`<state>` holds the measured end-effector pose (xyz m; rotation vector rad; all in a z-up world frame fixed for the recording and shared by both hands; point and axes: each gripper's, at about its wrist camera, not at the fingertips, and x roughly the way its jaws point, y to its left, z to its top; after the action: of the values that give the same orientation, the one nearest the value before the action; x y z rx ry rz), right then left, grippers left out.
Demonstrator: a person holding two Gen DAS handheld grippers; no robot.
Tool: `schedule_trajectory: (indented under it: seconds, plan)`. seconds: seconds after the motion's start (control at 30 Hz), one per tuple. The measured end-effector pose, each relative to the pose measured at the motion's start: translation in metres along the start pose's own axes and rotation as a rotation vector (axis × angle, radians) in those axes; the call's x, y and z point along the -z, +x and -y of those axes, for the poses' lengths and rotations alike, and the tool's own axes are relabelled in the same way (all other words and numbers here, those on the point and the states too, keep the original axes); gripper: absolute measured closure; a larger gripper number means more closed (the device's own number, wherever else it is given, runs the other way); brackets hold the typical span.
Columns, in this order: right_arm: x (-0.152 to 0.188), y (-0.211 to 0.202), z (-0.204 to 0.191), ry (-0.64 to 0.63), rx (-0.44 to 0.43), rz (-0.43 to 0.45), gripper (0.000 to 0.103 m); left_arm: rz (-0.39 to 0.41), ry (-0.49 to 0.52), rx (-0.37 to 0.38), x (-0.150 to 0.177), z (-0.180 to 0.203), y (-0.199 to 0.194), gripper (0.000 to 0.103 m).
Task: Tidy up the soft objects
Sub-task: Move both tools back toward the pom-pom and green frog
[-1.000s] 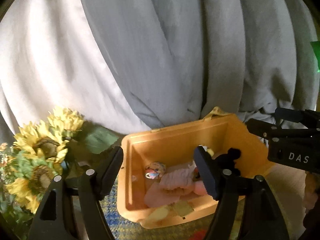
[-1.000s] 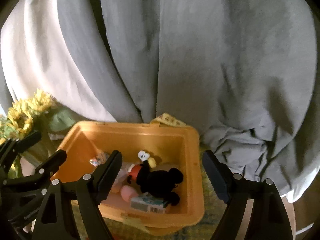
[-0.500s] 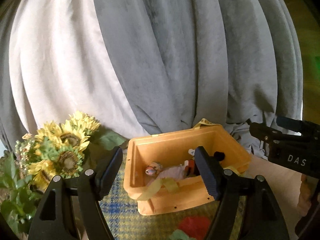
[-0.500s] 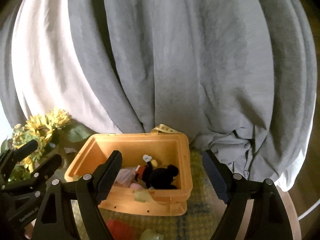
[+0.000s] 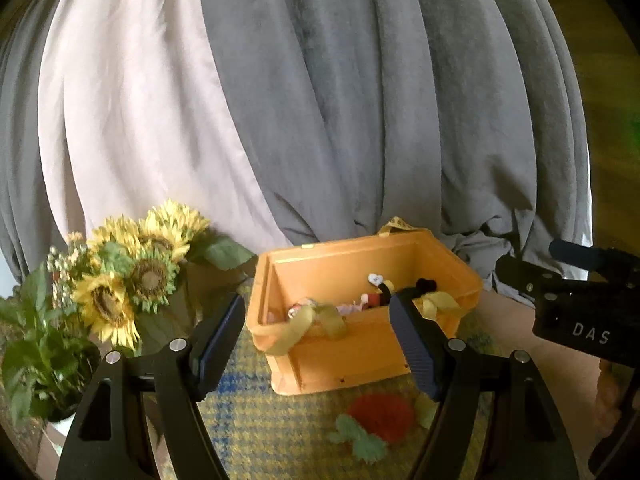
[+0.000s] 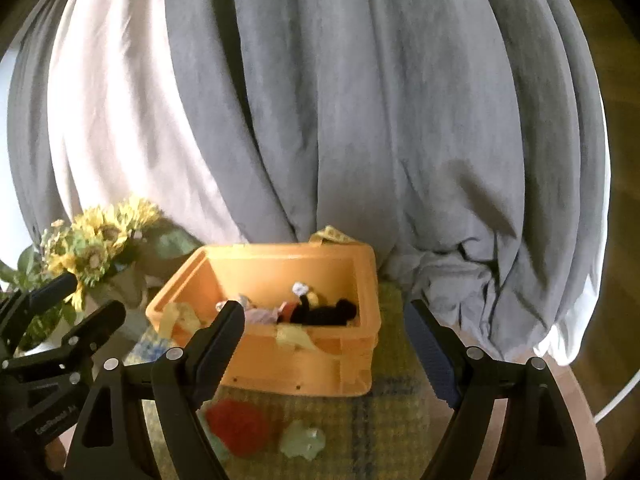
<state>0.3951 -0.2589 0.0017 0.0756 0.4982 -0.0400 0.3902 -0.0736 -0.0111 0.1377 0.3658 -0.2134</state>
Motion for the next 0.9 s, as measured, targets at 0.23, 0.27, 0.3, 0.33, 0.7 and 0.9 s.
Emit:
schedule_trajectory:
  seconds: [0.23, 0.27, 0.3, 0.33, 0.7, 0.9]
  plan:
    - [0.024, 0.002, 0.001, 0.009, -0.029, -0.056, 0.02, -0.041, 0.011, 0.022, 0.025, 0.005, -0.003, 0.029]
    - [0.029, 0.004, 0.001, 0.01, -0.037, -0.07, 0.02, -0.049, 0.016, 0.025, 0.029, 0.007, -0.002, 0.029]
    - [0.033, 0.004, 0.0, 0.007, -0.041, -0.08, 0.02, -0.059, 0.019, 0.031, 0.033, 0.008, -0.001, 0.029]
    - [0.036, 0.005, 0.0, 0.005, -0.043, -0.091, 0.02, -0.065, 0.019, 0.033, 0.036, 0.008, 0.0, 0.029]
    - [0.072, 0.026, -0.001, -0.026, -0.076, -0.213, 0.02, -0.138, 0.054, 0.075, 0.071, 0.018, 0.014, 0.029]
    - [0.086, 0.04, -0.003, -0.063, -0.081, -0.26, 0.02, -0.188, 0.082, 0.102, 0.089, 0.021, 0.03, 0.029]
